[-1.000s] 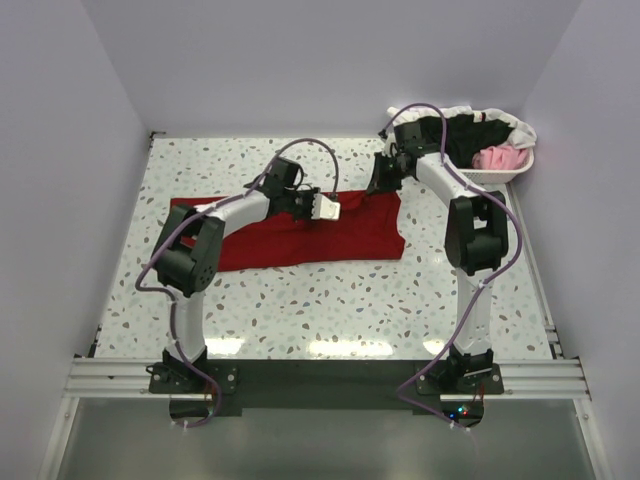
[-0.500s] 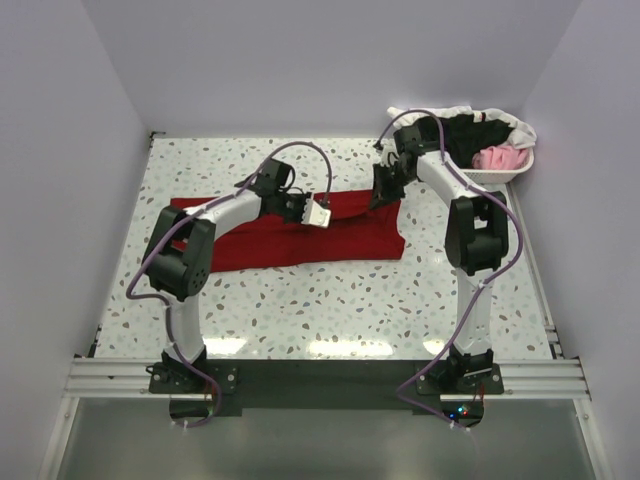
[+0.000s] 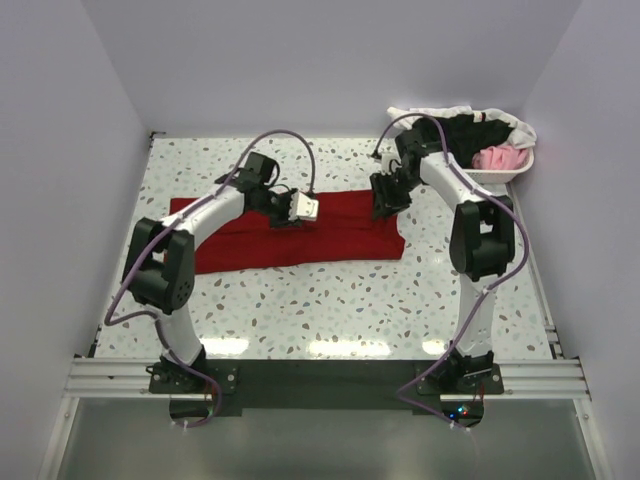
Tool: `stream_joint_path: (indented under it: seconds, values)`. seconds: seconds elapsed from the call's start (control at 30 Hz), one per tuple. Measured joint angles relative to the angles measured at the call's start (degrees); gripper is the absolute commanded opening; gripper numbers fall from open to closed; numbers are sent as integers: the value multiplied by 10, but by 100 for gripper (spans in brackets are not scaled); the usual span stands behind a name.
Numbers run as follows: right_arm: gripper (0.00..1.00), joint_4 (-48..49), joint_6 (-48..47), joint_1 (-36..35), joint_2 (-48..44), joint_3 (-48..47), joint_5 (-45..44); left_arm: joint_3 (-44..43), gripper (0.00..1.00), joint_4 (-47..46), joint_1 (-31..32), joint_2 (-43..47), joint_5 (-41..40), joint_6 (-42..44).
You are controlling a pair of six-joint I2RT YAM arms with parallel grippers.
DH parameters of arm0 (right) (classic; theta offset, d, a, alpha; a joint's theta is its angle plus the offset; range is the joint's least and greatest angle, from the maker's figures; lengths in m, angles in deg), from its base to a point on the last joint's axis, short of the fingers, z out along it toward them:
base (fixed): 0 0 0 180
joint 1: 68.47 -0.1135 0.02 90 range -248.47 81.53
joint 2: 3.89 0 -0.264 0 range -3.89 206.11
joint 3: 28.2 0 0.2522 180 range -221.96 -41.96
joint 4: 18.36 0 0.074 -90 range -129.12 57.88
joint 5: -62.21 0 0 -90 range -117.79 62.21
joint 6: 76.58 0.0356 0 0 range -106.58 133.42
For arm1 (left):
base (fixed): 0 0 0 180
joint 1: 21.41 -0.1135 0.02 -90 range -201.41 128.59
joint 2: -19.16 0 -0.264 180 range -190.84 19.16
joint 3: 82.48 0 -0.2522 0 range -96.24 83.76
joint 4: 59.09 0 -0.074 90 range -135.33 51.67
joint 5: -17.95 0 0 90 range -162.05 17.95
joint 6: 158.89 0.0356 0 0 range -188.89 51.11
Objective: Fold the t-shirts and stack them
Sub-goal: Fold the tshirt
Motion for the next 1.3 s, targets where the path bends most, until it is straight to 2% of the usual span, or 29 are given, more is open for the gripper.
stream_joint_path:
  seconds: [0.17,0.33,0.47,0.6,0.73,0.77,0.83,0.9,0.97,1.07,1.1,1.17,1.2,1.3]
  values:
    - [37,-6,-27,-32,-59,26,-39,0,33,17,-62,24,14,-152]
    - [34,-8,-50,-104,-68,51,-97,14,31,25,-159,24,30,-286]
    - [30,-10,-68,-137,-29,47,-140,18,33,25,-249,27,52,-353]
    - [28,-7,-92,-133,53,13,-195,16,36,34,-331,47,65,-378]
    - [28,-24,-122,-130,116,-97,-252,16,38,15,-390,96,58,-392]
    - [28,-22,-132,-130,137,-130,-268,19,39,-1,-400,118,50,-392]
    - [28,-20,-154,-130,185,-217,-299,42,57,-40,-411,176,34,-388]
    - [33,10,-172,-131,219,-274,-328,66,75,-69,-413,236,27,-377]
    - [39,54,-191,-134,242,-308,-361,78,71,-77,-412,277,28,-357]
    - [46,122,-211,-137,250,-311,-402,65,48,-46,-409,269,37,-298]
    - [48,145,-213,-138,250,-309,-413,45,32,-10,-406,242,39,-262]
    - [55,195,-215,-138,240,-295,-429,17,18,42,-396,184,31,-206]
    - [56,215,-215,-139,232,-281,-434,12,14,59,-388,153,20,-182]
    - [57,238,-212,-139,197,-247,-434,38,11,85,-350,104,-28,-131]
